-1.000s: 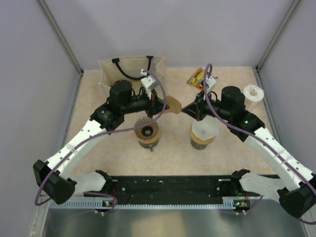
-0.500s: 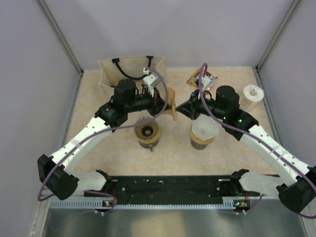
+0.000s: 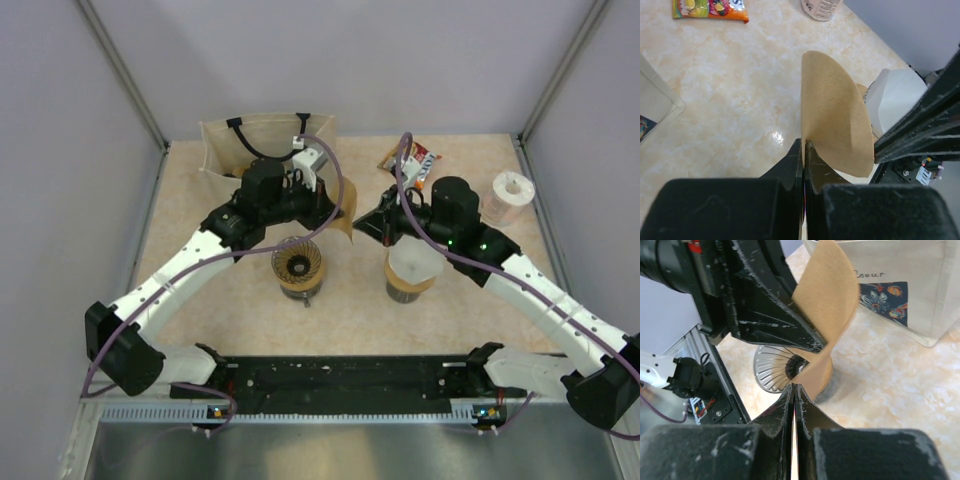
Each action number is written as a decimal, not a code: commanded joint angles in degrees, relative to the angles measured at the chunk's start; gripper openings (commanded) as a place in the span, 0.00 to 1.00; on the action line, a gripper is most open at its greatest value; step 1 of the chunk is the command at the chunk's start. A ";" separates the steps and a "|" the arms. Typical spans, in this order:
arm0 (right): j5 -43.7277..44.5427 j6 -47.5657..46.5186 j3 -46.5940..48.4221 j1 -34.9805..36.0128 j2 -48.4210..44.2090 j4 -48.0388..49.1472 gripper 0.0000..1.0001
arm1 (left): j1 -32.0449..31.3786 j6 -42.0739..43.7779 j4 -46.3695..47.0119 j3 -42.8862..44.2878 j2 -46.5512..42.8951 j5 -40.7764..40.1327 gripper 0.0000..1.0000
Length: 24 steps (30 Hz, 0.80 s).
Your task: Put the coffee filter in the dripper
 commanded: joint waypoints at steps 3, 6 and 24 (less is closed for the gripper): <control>3.60 -1.64 3.43 0.82 -0.62 0.57 0.00 | -0.07 4.33 8.04 -3.58 -4.00 14.36 0.00; 4.47 -1.64 2.90 0.91 -1.85 -0.04 0.00 | -0.07 5.74 10.08 -5.52 -5.85 19.12 0.00; 12.65 -2.61 1.67 0.74 -4.67 -4.00 0.00 | -0.15 10.31 10.35 -7.72 -9.37 28.54 0.00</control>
